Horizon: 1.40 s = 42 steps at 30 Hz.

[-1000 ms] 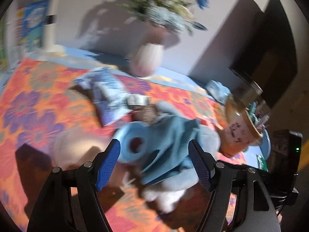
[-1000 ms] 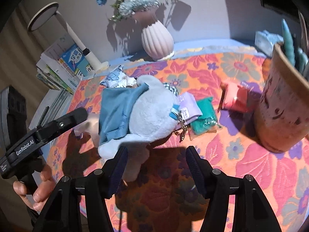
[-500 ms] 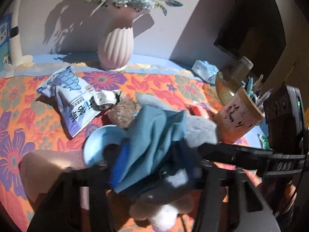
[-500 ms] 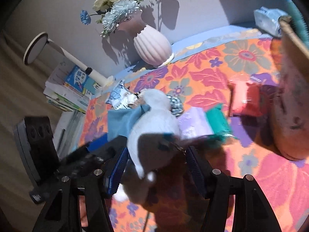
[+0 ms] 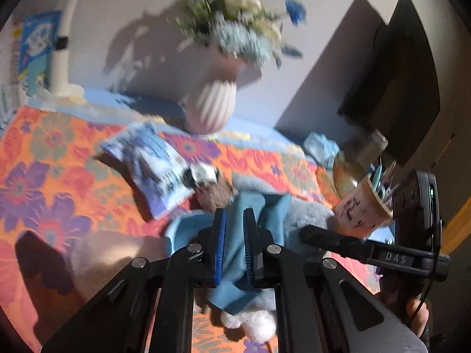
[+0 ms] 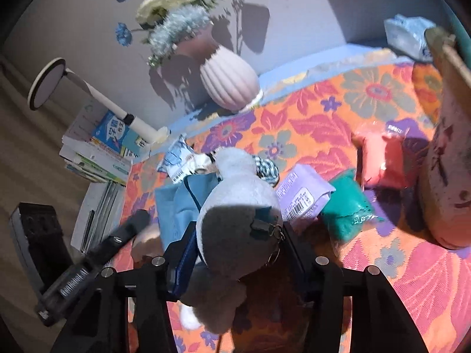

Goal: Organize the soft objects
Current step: 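Grasp the grey plush bunny with the right tool while the left tool grasps the blue cloth, then lift the bunny and blue cloth with both tools and carry them over the bowl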

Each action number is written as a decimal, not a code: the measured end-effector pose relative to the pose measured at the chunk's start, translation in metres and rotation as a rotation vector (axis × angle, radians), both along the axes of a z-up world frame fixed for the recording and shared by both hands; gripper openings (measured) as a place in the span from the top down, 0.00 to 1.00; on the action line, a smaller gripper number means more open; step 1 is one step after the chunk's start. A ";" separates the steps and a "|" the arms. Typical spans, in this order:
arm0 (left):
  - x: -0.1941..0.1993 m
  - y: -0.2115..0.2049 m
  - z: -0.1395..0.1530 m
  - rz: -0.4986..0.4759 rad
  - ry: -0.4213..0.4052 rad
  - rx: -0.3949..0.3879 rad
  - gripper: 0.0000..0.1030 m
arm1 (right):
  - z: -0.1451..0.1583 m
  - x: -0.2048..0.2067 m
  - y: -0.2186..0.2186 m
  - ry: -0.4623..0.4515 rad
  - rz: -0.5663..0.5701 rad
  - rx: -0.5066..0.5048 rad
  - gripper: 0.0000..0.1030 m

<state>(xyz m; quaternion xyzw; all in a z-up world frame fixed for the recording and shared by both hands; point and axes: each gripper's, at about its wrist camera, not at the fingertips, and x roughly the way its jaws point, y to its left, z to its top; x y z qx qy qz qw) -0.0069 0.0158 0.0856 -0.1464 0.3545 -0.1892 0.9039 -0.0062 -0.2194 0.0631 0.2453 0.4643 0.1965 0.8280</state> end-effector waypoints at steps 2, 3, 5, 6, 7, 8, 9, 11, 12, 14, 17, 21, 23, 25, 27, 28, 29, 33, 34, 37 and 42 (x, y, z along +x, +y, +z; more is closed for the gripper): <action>-0.004 0.008 0.008 0.009 -0.015 -0.008 0.92 | 0.009 -0.005 0.001 -0.031 -0.008 0.009 0.50; -0.006 0.012 0.010 -0.003 -0.020 -0.019 0.92 | 0.016 -0.007 0.001 -0.048 -0.012 0.015 0.50; -0.007 0.013 0.009 -0.033 -0.009 -0.042 0.90 | 0.028 -0.012 0.003 -0.084 -0.010 0.015 0.50; -0.004 0.011 0.004 -0.056 0.027 -0.062 0.77 | 0.031 -0.013 0.005 -0.091 -0.006 -0.002 0.50; -0.003 0.010 -0.001 -0.067 0.052 -0.077 0.57 | 0.034 -0.014 0.007 -0.094 -0.005 -0.026 0.50; -0.001 0.009 -0.008 -0.076 0.071 -0.100 0.49 | 0.035 -0.015 0.009 -0.093 -0.007 -0.050 0.50; 0.000 0.007 -0.012 -0.091 0.080 -0.119 0.36 | 0.034 -0.017 0.009 -0.091 -0.007 -0.065 0.50; 0.000 0.000 -0.019 -0.136 0.097 -0.149 0.30 | 0.029 -0.018 0.007 -0.075 -0.003 -0.067 0.50; 0.002 -0.006 -0.023 -0.170 0.119 -0.157 0.27 | 0.025 -0.019 0.006 -0.065 -0.001 -0.064 0.50; 0.004 -0.016 -0.026 -0.174 0.129 -0.119 0.26 | 0.020 -0.020 0.004 -0.055 0.003 -0.061 0.50; 0.011 -0.034 -0.029 -0.166 0.121 -0.005 0.34 | 0.019 -0.021 0.001 -0.057 0.008 -0.052 0.50; 0.019 -0.045 -0.032 -0.180 0.117 0.038 0.79 | 0.020 -0.021 0.003 -0.073 0.009 -0.082 0.50; 0.016 -0.040 -0.027 -0.154 0.101 0.044 0.89 | 0.023 -0.022 0.001 -0.085 0.006 -0.071 0.53; 0.009 -0.028 -0.016 -0.130 0.067 -0.007 0.90 | 0.030 -0.027 -0.004 -0.118 -0.007 -0.043 0.57; 0.001 -0.020 -0.003 -0.091 0.028 -0.002 0.91 | 0.043 -0.037 -0.010 -0.154 -0.025 -0.031 0.65; -0.004 -0.016 0.004 -0.074 0.008 0.005 0.91 | 0.052 -0.045 -0.014 -0.179 -0.030 -0.040 0.67; -0.008 -0.013 0.010 -0.068 -0.008 -0.002 0.91 | 0.058 -0.050 -0.017 -0.195 -0.034 -0.053 0.67; -0.013 -0.007 0.020 -0.049 -0.039 -0.029 0.91 | 0.061 -0.066 -0.022 -0.183 -0.008 -0.156 0.67; -0.013 -0.006 0.019 -0.044 -0.032 -0.033 0.91 | 0.054 -0.066 -0.021 -0.155 0.011 -0.172 0.66; -0.011 0.000 0.012 -0.021 -0.009 -0.051 0.91 | 0.036 -0.058 -0.015 -0.088 0.069 -0.205 0.39; -0.013 0.005 0.007 -0.014 0.007 -0.048 0.91 | 0.025 -0.050 0.004 -0.110 0.188 -0.298 0.32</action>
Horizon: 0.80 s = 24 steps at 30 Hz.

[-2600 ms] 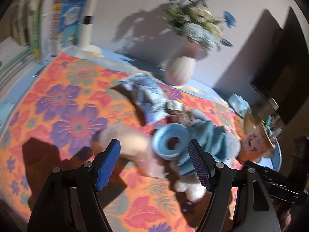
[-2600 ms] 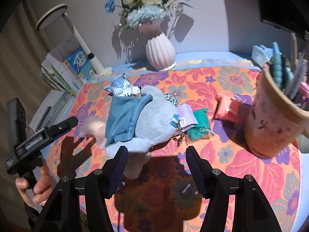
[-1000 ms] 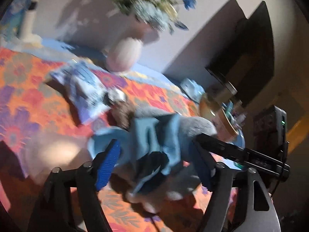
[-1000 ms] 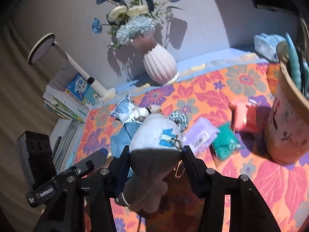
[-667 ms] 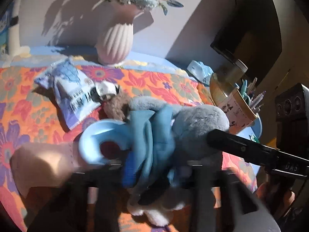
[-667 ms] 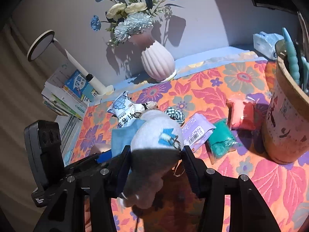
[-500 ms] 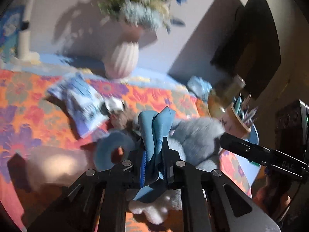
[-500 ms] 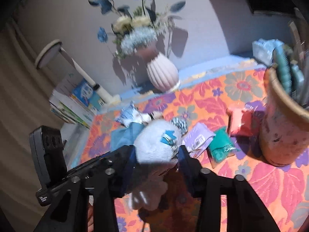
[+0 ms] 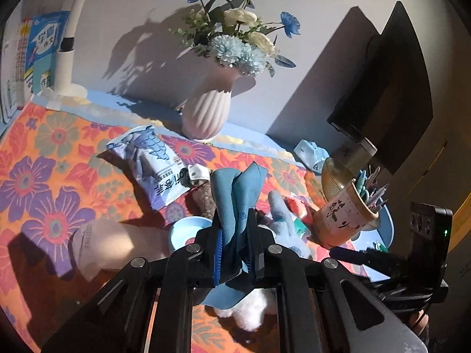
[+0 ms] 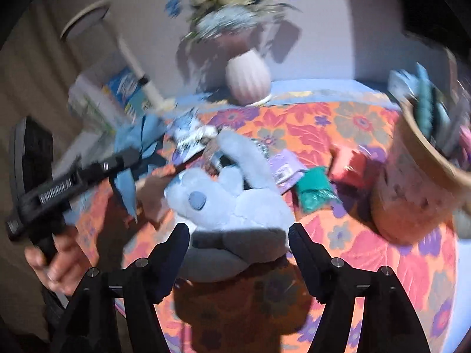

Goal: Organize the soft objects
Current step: 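Lift the bunny and blue cloth with both tools and carry them over the bowl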

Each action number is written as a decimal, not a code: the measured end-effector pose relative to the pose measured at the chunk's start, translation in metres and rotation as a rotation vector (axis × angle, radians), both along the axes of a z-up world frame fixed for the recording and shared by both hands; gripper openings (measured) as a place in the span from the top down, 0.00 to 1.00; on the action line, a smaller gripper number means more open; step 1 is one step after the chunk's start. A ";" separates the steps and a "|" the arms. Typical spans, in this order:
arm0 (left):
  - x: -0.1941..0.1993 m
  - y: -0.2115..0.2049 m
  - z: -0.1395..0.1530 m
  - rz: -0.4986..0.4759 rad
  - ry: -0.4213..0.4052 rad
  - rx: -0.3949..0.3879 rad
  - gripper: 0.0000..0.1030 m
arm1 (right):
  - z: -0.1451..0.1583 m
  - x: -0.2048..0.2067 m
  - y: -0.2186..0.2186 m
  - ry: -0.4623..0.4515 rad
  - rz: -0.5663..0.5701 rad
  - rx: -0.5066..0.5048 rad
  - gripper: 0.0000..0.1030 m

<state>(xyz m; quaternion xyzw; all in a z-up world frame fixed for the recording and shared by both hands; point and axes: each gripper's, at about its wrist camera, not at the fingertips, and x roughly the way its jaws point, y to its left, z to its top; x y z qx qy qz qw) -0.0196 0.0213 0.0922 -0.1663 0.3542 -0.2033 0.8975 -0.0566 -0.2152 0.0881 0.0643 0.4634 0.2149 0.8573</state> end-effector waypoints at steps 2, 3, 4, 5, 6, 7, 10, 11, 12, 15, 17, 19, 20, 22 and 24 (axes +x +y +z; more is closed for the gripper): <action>0.001 0.001 0.000 -0.001 -0.001 -0.007 0.91 | -0.003 0.004 0.013 -0.032 0.056 -0.097 0.23; 0.002 0.002 -0.001 -0.002 0.000 -0.009 0.91 | -0.006 0.006 0.016 -0.040 0.069 -0.128 0.19; 0.003 0.002 -0.001 -0.004 0.003 -0.009 0.91 | -0.010 0.009 0.020 -0.043 0.087 -0.151 0.17; 0.003 0.001 -0.002 -0.006 0.005 -0.007 0.91 | -0.016 0.014 0.024 -0.036 0.121 -0.165 0.17; 0.003 0.001 -0.003 -0.008 0.007 -0.006 0.91 | -0.020 0.017 0.026 -0.032 0.137 -0.170 0.17; 0.004 0.002 -0.005 -0.012 0.012 -0.005 0.91 | -0.025 0.020 0.027 -0.031 0.150 -0.176 0.17; 0.006 0.001 -0.009 -0.018 0.026 -0.009 0.91 | -0.039 0.034 0.028 -0.019 0.183 -0.156 0.14; 0.007 0.001 -0.010 -0.019 0.029 -0.010 0.91 | -0.041 0.038 0.028 -0.017 0.186 -0.142 0.10; 0.008 0.001 -0.012 -0.021 0.034 -0.012 0.91 | -0.044 0.042 0.028 -0.012 0.191 -0.122 0.09; 0.010 -0.002 -0.016 -0.026 0.048 -0.006 0.91 | -0.058 0.053 0.028 0.042 0.201 -0.044 0.09; 0.012 -0.004 -0.019 -0.030 0.057 -0.002 0.91 | -0.059 0.052 0.027 0.040 0.185 -0.023 0.11; 0.013 -0.006 -0.021 -0.035 0.064 0.003 0.91 | -0.055 0.044 0.024 0.024 0.161 -0.021 0.17; 0.013 -0.008 -0.021 -0.037 0.062 0.006 0.91 | -0.053 0.041 0.022 0.022 0.142 -0.021 0.18; 0.012 -0.011 -0.020 -0.040 0.057 0.007 0.91 | -0.048 0.032 0.014 0.024 0.098 -0.002 0.20; 0.010 -0.014 -0.016 -0.046 0.047 0.006 0.91 | -0.041 0.023 0.005 0.018 0.063 0.046 0.21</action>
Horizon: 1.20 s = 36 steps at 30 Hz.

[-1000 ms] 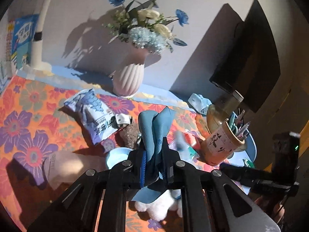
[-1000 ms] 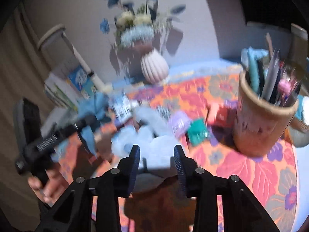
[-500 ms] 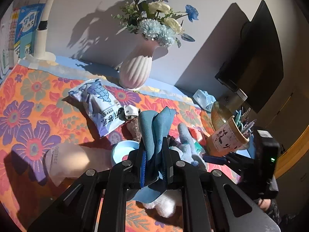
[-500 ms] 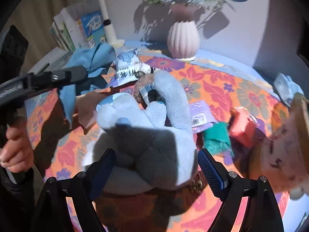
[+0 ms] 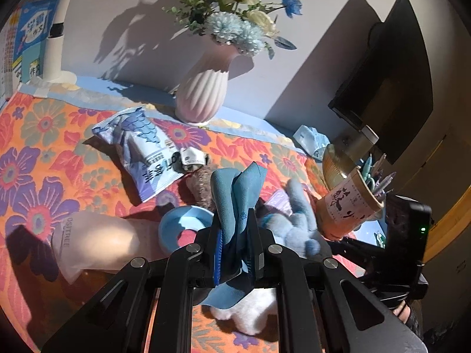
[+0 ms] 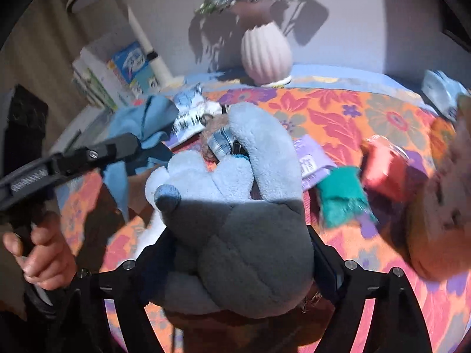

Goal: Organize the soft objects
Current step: 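Lift the bunny and blue cloth with both tools and carry them over the bowl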

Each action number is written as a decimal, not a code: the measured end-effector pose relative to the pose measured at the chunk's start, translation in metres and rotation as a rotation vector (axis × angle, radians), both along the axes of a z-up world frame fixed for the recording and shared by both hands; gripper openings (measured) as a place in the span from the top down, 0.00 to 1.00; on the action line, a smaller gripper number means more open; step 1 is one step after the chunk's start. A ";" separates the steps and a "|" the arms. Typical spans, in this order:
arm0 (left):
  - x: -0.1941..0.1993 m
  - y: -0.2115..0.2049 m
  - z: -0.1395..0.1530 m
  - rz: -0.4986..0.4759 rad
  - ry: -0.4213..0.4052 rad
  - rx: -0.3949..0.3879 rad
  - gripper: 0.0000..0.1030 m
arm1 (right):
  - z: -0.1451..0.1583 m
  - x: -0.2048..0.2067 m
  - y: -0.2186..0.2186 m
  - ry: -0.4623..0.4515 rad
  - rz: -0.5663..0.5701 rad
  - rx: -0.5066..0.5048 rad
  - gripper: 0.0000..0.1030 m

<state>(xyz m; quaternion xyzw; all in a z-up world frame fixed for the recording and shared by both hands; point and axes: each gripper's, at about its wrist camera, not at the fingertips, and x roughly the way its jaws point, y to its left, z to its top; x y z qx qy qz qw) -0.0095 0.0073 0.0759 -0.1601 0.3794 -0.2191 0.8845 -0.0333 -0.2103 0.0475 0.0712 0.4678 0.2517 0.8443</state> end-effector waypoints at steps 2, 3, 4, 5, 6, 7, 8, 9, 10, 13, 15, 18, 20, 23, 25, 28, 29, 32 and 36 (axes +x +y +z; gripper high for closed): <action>-0.002 -0.003 0.004 -0.007 -0.010 0.002 0.91 | 0.007 -0.005 -0.007 -0.006 -0.029 0.026 0.22; -0.005 -0.007 0.008 -0.012 -0.019 0.004 0.91 | 0.012 -0.009 -0.012 -0.010 -0.054 0.039 0.22; -0.006 -0.009 0.011 -0.016 -0.025 0.005 0.91 | 0.016 -0.011 -0.015 -0.010 -0.066 0.046 0.22; -0.009 -0.011 0.014 -0.021 -0.032 0.004 0.91 | 0.019 -0.012 -0.019 -0.008 -0.078 0.053 0.22; -0.012 -0.014 0.018 -0.029 -0.043 0.003 0.90 | 0.023 -0.014 -0.022 -0.006 -0.091 0.053 0.22; -0.014 -0.016 0.021 -0.035 -0.050 0.003 0.90 | 0.027 -0.015 -0.025 -0.002 -0.101 0.049 0.22; -0.016 -0.018 0.024 -0.041 -0.057 0.004 0.91 | 0.031 -0.018 -0.027 0.002 -0.109 0.045 0.22; -0.019 -0.022 0.028 -0.052 -0.065 0.005 0.91 | 0.035 -0.021 -0.031 0.002 -0.114 0.044 0.22; -0.022 -0.025 0.030 -0.061 -0.071 0.009 0.91 | 0.038 -0.023 -0.033 0.002 -0.116 0.044 0.22; -0.032 -0.038 0.037 -0.099 -0.096 0.026 0.91 | 0.045 -0.032 -0.042 0.008 -0.127 0.038 0.22; -0.037 -0.046 0.040 -0.121 -0.105 0.028 0.90 | 0.049 -0.038 -0.049 0.008 -0.133 0.029 0.22; -0.045 -0.062 0.042 -0.158 -0.108 0.035 0.90 | 0.054 -0.052 -0.063 0.006 -0.154 0.009 0.22; -0.049 -0.073 0.042 -0.189 -0.106 0.037 0.91 | 0.056 -0.058 -0.071 0.008 -0.166 0.001 0.22; -0.056 -0.095 0.045 -0.244 -0.110 0.035 0.90 | 0.062 -0.072 -0.090 0.000 -0.196 -0.012 0.22; -0.061 -0.109 0.048 -0.275 -0.117 0.042 0.90 | 0.065 -0.081 -0.103 -0.008 -0.215 -0.017 0.22; -0.069 -0.133 0.054 -0.338 -0.124 0.047 0.90 | 0.072 -0.095 -0.123 -0.032 -0.240 -0.010 0.22; -0.072 -0.140 0.056 -0.354 -0.127 0.051 0.90 | 0.074 -0.099 -0.130 -0.036 -0.250 -0.006 0.21; -0.078 -0.161 0.062 -0.396 -0.135 0.065 0.90 | 0.078 -0.111 -0.151 -0.046 -0.281 0.001 0.21; -0.085 -0.195 0.066 -0.457 -0.134 0.073 0.90 | 0.082 -0.123 -0.178 -0.053 -0.326 0.000 0.21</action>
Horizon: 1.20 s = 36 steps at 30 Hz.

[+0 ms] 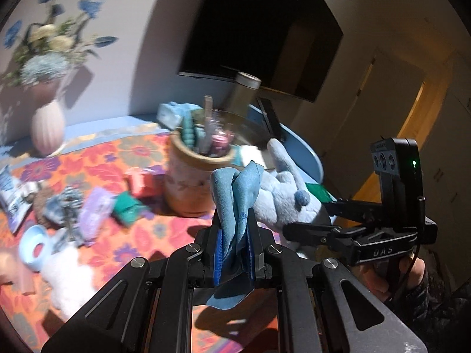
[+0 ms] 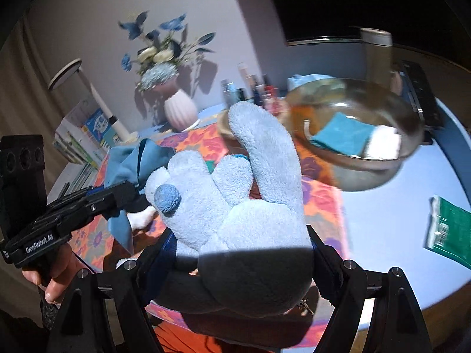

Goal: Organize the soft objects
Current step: 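Lift the bunny and blue cloth with both tools and carry them over the bowl, then open both tools to drop the bunny and blue cloth into the bowl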

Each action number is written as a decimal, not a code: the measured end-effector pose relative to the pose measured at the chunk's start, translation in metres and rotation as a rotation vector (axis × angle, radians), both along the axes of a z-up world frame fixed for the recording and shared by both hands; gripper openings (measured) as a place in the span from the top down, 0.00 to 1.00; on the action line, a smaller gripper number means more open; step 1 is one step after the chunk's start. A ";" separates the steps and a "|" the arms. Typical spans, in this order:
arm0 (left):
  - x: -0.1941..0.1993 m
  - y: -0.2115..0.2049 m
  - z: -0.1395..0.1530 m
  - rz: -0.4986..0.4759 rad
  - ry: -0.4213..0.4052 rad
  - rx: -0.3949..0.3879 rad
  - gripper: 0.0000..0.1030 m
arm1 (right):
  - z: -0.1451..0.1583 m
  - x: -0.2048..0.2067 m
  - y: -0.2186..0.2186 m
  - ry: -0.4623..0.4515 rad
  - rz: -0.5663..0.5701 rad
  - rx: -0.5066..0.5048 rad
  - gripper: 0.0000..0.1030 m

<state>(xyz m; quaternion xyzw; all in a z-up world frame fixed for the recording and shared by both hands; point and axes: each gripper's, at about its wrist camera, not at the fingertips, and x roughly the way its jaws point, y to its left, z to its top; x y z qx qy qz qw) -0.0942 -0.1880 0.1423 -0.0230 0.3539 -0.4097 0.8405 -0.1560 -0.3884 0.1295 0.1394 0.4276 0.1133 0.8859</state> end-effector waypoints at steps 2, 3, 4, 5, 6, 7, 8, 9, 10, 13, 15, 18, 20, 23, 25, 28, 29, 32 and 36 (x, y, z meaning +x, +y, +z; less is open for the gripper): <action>-0.004 -0.014 0.003 -0.022 -0.002 0.007 0.90 | 0.002 -0.006 -0.013 -0.003 -0.022 0.002 0.21; -0.005 -0.026 0.005 -0.037 -0.007 0.013 0.90 | 0.002 -0.009 -0.022 -0.005 -0.038 0.004 0.21; -0.006 -0.034 0.007 -0.046 -0.012 0.016 0.90 | 0.003 -0.011 -0.027 -0.006 -0.047 0.005 0.21; -0.006 -0.045 0.010 -0.059 -0.017 0.018 0.90 | 0.003 -0.013 -0.035 -0.007 -0.064 0.007 0.21; -0.007 -0.054 0.011 -0.068 -0.019 0.020 0.90 | 0.003 -0.014 -0.041 -0.007 -0.077 0.010 0.21; -0.006 -0.061 0.011 -0.076 -0.018 0.020 0.90 | 0.003 -0.015 -0.049 -0.007 -0.092 0.016 0.21; -0.005 -0.069 0.012 -0.085 -0.016 0.018 0.90 | 0.003 -0.017 -0.056 -0.008 -0.106 0.020 0.21; -0.004 -0.078 0.012 -0.094 -0.011 0.015 0.90 | 0.003 -0.019 -0.066 -0.009 -0.127 0.021 0.21; -0.001 -0.089 0.011 -0.101 -0.007 0.016 0.90 | 0.004 -0.019 -0.072 -0.010 -0.140 0.020 0.21; 0.009 -0.119 0.011 -0.102 0.006 0.033 0.90 | 0.007 -0.022 -0.097 -0.017 -0.195 0.022 0.21; 0.016 -0.138 0.015 -0.089 0.001 0.035 0.90 | 0.009 -0.018 -0.114 -0.023 -0.233 0.021 0.21; 0.025 -0.159 0.023 -0.052 -0.017 0.043 0.90 | 0.016 -0.007 -0.134 -0.038 -0.295 0.025 0.21; 0.032 -0.171 0.027 -0.010 -0.029 0.067 0.90 | 0.019 0.006 -0.146 -0.052 -0.323 0.049 0.21; 0.051 -0.184 0.029 0.056 -0.024 0.082 0.90 | 0.022 0.033 -0.158 -0.065 -0.382 0.045 0.21; 0.066 -0.191 0.027 0.106 -0.023 0.098 0.90 | 0.021 0.054 -0.164 -0.064 -0.418 0.036 0.21; 0.089 -0.197 0.022 0.140 -0.005 0.095 0.90 | 0.013 0.086 -0.172 -0.055 -0.439 0.058 0.21; 0.095 -0.200 0.021 0.147 -0.004 0.095 0.90 | 0.010 0.095 -0.174 -0.049 -0.444 0.056 0.21; 0.111 -0.210 0.016 0.164 -0.010 0.106 0.89 | -0.003 0.127 -0.182 -0.019 -0.440 0.069 0.18; 0.123 -0.215 0.010 0.210 -0.015 0.154 0.70 | -0.022 0.149 -0.190 0.056 -0.422 0.081 0.18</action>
